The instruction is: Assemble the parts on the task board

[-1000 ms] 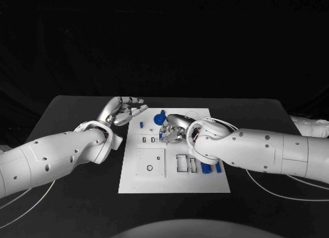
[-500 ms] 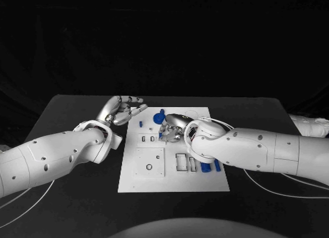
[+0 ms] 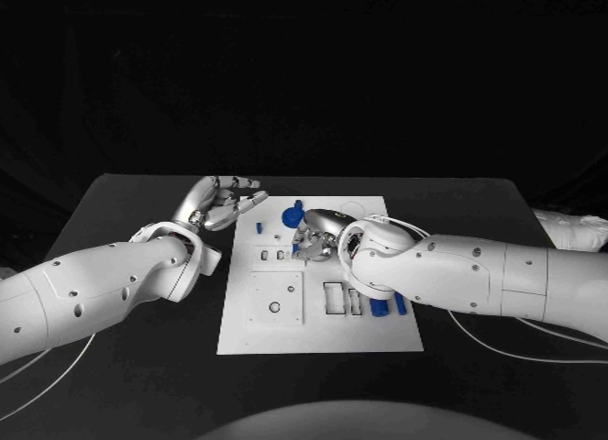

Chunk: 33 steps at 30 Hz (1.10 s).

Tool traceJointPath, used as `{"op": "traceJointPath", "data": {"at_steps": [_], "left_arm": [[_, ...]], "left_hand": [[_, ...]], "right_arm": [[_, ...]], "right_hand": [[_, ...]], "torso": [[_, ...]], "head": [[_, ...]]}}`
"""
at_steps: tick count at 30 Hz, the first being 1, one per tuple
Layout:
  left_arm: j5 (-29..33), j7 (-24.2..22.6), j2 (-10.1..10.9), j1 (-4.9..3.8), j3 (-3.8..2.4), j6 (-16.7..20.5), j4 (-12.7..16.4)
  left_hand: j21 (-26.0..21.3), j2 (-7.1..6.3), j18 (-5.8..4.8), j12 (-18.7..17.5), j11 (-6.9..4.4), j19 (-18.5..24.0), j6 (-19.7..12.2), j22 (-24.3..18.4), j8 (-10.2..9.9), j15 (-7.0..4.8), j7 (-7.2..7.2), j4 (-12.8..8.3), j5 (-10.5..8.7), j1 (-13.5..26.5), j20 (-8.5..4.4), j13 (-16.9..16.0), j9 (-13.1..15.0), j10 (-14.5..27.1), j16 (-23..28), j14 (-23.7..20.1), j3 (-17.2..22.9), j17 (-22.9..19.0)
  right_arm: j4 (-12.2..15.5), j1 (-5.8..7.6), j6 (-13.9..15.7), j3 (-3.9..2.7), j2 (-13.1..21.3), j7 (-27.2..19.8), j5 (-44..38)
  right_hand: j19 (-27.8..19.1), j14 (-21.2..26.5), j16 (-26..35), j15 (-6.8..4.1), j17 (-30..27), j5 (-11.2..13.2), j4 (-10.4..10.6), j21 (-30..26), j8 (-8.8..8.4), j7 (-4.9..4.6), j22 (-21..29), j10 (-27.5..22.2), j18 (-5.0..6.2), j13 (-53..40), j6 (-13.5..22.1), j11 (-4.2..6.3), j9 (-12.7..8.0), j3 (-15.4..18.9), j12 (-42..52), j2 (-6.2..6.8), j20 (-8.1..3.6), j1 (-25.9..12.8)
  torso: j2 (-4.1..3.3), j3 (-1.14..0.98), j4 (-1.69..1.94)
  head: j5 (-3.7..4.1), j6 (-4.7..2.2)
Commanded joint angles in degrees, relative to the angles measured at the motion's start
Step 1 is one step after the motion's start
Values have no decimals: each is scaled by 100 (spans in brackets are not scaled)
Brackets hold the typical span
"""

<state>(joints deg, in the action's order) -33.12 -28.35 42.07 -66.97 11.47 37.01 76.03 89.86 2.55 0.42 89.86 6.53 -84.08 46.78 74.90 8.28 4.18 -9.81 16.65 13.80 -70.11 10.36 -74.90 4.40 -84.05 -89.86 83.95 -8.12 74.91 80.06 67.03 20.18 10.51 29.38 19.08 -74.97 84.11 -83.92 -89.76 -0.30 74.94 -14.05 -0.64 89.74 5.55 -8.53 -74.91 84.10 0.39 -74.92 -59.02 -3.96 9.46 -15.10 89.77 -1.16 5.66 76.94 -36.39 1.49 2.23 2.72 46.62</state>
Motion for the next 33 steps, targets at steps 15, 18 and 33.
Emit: {"op": "traceJointPath", "data": {"at_steps": [15, 18, 33], "left_arm": [[-18, -65, -36, -4, -4, -36, 1], [-18, -66, -36, -4, -4, -36, -1], [-18, -67, -44, -4, -4, -42, -9]], "left_hand": [[14, -3, -42, 14, -41, -592, 34, 1510, -22, -37, -15, 5, 28, -51, 18, -1510, -6, -595, -14, 605, -34, 1509], [14, -3, -42, 14, -41, -592, 34, 1510, -22, -37, -15, 5, 28, -51, 18, -1510, -6, -595, -14, 605, -34, 1509], [14, -3, -42, 14, -41, -592, 34, 1510, -22, -37, -15, 5, 28, -51, 18, -1510, -6, -595, -14, 605, -34, 1509]], "right_arm": [[16, -8, -32, 0, -21, -35, -56], [14, -8, -58, 0, -18, -23, -61], [36, -9, -228, 2, -10, -13, -177]], "right_hand": [[589, -608, -24, 44, 1506, 33, -31, 26, -35, -3, -1509, 590, -39, -1508, -1, -59, -11, 19, 23, 25, 53, -25], [589, -608, -24, 52, 1506, 45, -36, 26, -52, -11, -1509, 590, -39, -1508, 16, -66, -18, 24, 23, 39, 62, -28], [589, -608, -24, 94, 1506, 120, -56, 26, -207, -16, -1509, 590, -39, -1508, 343, -81, -115, 42, 23, 101, 123, -60]], "torso": [[3, 2, -2], [1, 2, -3], [0, 3, -2]], "head": [[-9, -8], [-13, -13], [-9, -4]]}}
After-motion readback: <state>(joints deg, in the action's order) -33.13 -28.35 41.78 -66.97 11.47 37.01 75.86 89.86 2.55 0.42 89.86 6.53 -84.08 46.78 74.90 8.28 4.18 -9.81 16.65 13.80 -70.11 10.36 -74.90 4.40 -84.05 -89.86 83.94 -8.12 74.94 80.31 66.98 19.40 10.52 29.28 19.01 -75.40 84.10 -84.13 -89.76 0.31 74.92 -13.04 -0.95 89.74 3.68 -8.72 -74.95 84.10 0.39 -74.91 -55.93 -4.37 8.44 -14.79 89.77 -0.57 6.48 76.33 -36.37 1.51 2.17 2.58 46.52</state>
